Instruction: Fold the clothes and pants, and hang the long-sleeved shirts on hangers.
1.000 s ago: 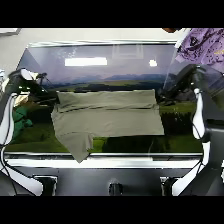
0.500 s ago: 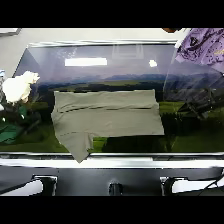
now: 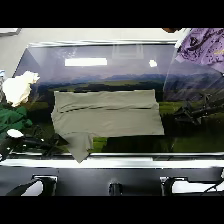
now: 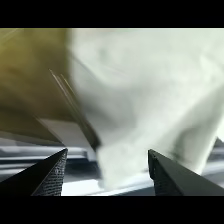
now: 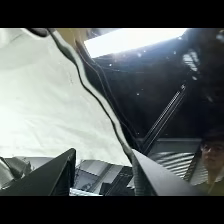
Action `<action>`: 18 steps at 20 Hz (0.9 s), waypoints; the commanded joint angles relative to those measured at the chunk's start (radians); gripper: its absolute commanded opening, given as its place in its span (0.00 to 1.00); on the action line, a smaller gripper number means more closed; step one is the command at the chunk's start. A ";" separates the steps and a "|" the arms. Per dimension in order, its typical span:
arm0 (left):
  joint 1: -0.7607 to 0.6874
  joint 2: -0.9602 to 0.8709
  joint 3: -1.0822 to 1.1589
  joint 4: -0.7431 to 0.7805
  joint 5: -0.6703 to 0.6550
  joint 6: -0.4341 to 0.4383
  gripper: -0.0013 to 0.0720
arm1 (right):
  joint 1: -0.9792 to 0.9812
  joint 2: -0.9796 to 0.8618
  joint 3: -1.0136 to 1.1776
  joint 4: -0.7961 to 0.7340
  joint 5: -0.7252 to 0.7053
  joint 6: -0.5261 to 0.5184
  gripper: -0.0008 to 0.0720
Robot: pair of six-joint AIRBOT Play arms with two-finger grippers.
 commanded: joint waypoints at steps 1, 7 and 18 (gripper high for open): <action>-0.079 0.008 -0.036 -0.022 0.101 -0.016 0.80 | 0.029 0.002 -0.005 0.000 0.005 -0.004 0.58; -0.142 -0.011 -0.035 -0.072 0.148 -0.016 0.04 | 0.068 0.000 -0.054 -0.044 0.021 -0.029 0.59; -0.140 -0.003 -0.027 -0.095 0.144 -0.007 0.04 | 0.093 0.000 -0.304 -0.024 0.102 -0.092 0.60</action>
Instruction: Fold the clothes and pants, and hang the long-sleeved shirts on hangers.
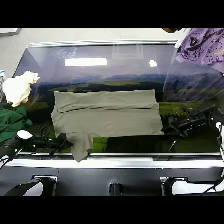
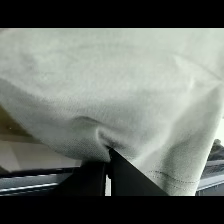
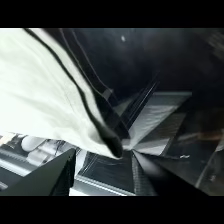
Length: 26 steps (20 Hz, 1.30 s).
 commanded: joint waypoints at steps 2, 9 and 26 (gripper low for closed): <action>-0.001 0.002 0.016 -0.007 -0.006 0.000 0.04 | 0.040 -0.001 -0.038 0.017 0.065 -0.014 0.60; 0.005 0.013 0.166 0.086 -0.082 -0.005 0.03 | 0.117 0.048 -0.035 -0.005 0.110 0.042 0.05; 0.017 0.261 0.360 0.282 -0.337 -0.113 0.03 | 0.119 0.431 -0.032 -0.140 0.010 0.209 0.05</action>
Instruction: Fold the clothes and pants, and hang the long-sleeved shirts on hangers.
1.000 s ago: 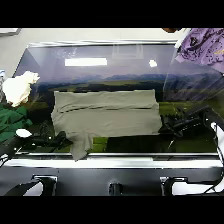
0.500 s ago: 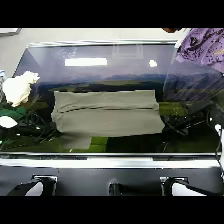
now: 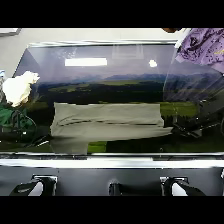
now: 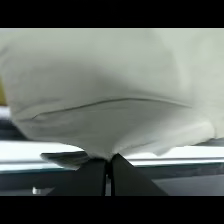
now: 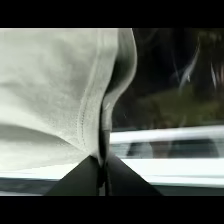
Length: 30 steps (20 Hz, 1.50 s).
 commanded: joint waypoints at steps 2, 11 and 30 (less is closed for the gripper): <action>-0.029 -0.175 0.087 -0.021 0.123 0.078 0.03 | 0.001 -0.078 0.008 0.094 0.154 -0.067 0.05; -0.035 -0.738 0.534 -0.048 0.192 0.183 0.03 | 0.137 -0.422 0.288 0.084 0.353 -0.084 0.05; -0.026 -0.878 0.825 0.080 0.079 0.111 0.58 | -0.149 -0.563 0.340 0.313 0.097 -0.237 0.77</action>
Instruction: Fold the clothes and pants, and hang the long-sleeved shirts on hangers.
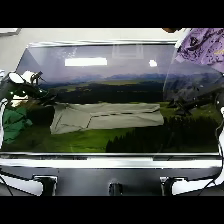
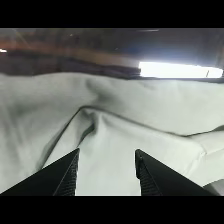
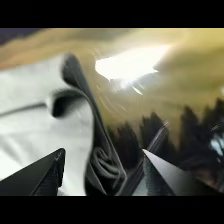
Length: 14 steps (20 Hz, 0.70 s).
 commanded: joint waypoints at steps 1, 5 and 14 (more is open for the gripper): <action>0.003 0.039 0.018 0.066 -0.018 -0.033 0.58 | -0.051 -0.026 -0.092 0.120 -0.033 -0.098 0.78; 0.003 0.049 0.020 0.065 -0.020 -0.037 0.58 | -0.017 -0.084 -0.152 0.160 -0.009 -0.140 0.84; -0.043 0.047 0.020 0.024 0.017 -0.053 0.58 | 0.134 -0.068 -0.135 0.178 0.106 -0.132 0.05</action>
